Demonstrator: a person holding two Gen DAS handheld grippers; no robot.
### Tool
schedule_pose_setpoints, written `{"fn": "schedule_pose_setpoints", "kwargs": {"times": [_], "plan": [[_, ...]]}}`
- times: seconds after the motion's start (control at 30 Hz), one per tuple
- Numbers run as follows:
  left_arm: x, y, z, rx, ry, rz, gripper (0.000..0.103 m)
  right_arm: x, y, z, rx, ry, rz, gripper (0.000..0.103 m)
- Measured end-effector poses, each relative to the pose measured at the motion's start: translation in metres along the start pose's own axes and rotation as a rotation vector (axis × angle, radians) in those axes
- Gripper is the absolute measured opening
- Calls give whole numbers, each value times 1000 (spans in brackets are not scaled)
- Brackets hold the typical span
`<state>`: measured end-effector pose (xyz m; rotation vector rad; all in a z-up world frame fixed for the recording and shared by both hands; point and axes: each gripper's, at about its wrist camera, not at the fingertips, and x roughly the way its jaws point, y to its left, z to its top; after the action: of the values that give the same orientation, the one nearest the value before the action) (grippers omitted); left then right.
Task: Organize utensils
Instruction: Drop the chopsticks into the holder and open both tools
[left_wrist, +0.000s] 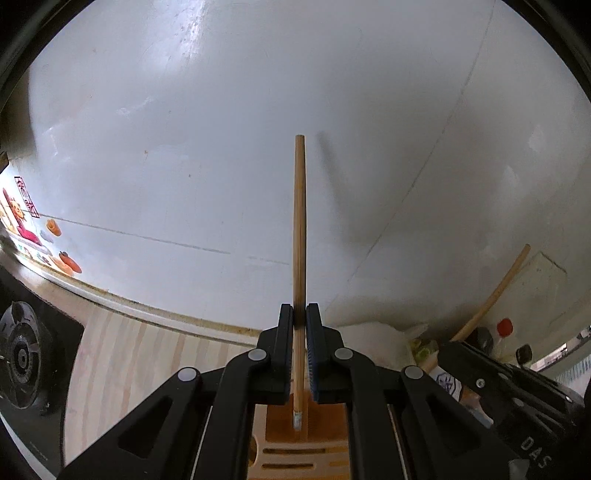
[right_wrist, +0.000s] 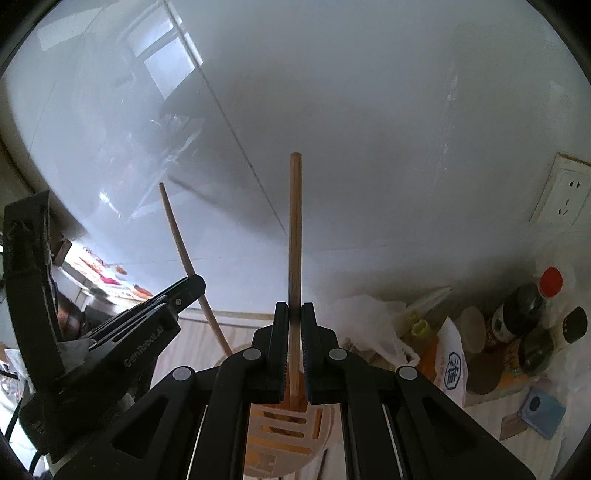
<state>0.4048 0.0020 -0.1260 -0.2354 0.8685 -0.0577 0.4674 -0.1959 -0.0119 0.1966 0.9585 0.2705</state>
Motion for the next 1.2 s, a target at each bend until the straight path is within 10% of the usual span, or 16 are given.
{"fn": "schedule_pose_setpoints", "kwargs": {"times": [0.33, 0.4, 0.5, 0.97, 1.2], "plan": [[-42, -17, -15, 32, 62, 22, 18, 23, 19, -16, -15, 110, 35, 10], [-61, -16, -19, 36, 26, 44, 62, 13, 16, -18, -8, 88, 30, 28], [-88, -9, -25, 29, -50, 80, 94, -8, 13, -25, -11, 45, -4, 39], [-111, 9, -113, 54, -52, 252, 103, -54, -17, -118, 100, -80, -102, 91], [-86, 23, -157, 34, 43, 288, 103, -33, -28, -175, 99, 9, -156, 91]]}}
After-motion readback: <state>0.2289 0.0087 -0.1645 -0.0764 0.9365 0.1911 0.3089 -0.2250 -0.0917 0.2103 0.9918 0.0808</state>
